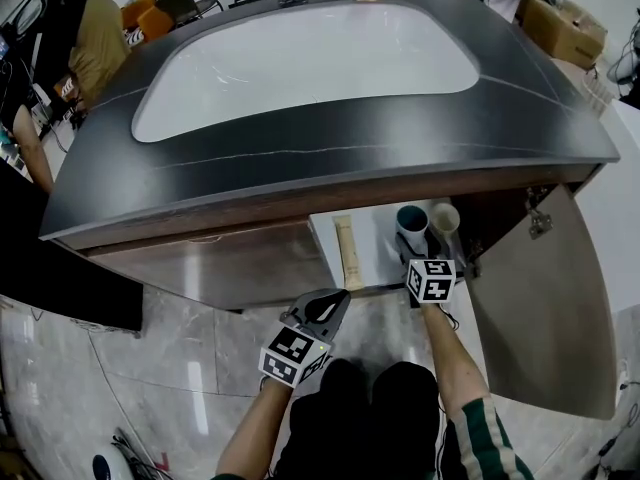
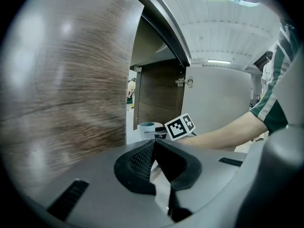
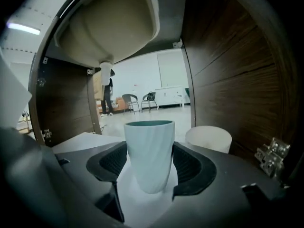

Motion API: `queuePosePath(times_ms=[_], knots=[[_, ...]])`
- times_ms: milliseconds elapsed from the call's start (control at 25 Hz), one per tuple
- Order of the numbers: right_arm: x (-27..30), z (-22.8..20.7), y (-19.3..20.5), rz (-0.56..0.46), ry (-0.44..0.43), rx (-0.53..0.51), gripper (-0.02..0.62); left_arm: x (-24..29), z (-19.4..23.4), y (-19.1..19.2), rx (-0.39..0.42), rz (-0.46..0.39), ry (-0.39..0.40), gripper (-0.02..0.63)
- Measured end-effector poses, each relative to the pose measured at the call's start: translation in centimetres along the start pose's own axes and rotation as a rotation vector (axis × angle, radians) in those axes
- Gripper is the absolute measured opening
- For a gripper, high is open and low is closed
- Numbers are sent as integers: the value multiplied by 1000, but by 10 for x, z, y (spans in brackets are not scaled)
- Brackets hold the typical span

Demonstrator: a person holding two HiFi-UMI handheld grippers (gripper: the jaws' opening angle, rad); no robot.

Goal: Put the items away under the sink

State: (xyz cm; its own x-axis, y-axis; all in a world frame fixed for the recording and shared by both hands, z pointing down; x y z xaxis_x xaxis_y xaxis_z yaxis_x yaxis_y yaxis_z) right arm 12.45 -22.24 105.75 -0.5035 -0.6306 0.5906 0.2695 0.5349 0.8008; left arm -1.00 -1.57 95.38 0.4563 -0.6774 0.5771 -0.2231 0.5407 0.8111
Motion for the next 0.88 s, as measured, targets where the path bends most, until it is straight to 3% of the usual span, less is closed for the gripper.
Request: queuePosePath(times_ms=[200,520,720,880], knots=[[-7,-3,17,-26,1,19,302,8,-1,2,-11,-8,2,11],[-12,2,28,21,78,-157,302,18,-9,12,-16,12,16,11],[-9,-3,25,11,82,-137,302,16,-6,11,-17,5,8,11],[-8,-5,36,30,39,-86,302,14,-3,13,-35,-1,1,11]])
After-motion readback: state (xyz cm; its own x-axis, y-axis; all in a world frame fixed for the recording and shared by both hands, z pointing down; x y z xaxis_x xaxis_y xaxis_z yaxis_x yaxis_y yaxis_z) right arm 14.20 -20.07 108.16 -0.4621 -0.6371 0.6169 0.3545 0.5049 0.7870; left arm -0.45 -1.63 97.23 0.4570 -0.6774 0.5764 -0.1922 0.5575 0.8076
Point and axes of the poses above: the fingertips, and each gripper's own axes: x forward along the fingers, z to its left, y out of its underside, the point moved 3 cm from there along -x, backward along the fingers, and after that the axes turned 15 degrees about z, right-handed, at the moved point
